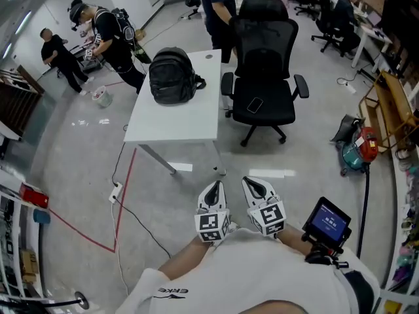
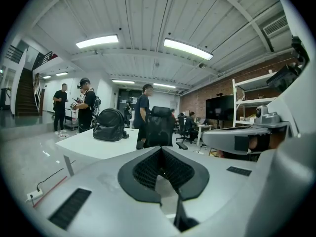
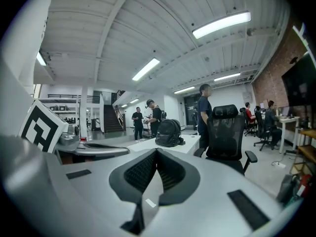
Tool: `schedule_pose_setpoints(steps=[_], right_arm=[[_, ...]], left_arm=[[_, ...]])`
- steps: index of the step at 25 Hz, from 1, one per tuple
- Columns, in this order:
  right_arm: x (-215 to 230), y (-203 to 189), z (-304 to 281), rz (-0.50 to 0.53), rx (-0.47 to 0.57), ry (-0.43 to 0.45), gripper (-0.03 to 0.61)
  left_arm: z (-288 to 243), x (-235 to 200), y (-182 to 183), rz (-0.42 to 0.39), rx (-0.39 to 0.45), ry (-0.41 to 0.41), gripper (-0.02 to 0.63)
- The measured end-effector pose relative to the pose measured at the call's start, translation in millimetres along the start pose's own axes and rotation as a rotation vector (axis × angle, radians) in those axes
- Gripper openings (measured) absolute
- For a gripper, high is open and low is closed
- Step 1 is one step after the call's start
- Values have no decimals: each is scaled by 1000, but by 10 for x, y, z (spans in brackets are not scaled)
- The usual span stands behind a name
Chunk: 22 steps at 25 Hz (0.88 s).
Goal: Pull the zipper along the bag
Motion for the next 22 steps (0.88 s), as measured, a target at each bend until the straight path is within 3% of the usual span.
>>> schedule_pose_setpoints(steps=[13,22], right_arm=[[351,51,-719,-26,-33,-31,3],[1095,211,-1139,-14,-32,43,3]], left_arm=[[-741,-336,72,17,-35,-29,3],[-1452,-269,269,19,-34,57,3]])
Point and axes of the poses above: the fingertips, and each gripper's own axes: z backward along the fingers, x to its right, y out of its top, the point moved 9 cm from there along z, backward along the fingers, and after that the axes turned 12 degrees about y, right-handed, at the moved point
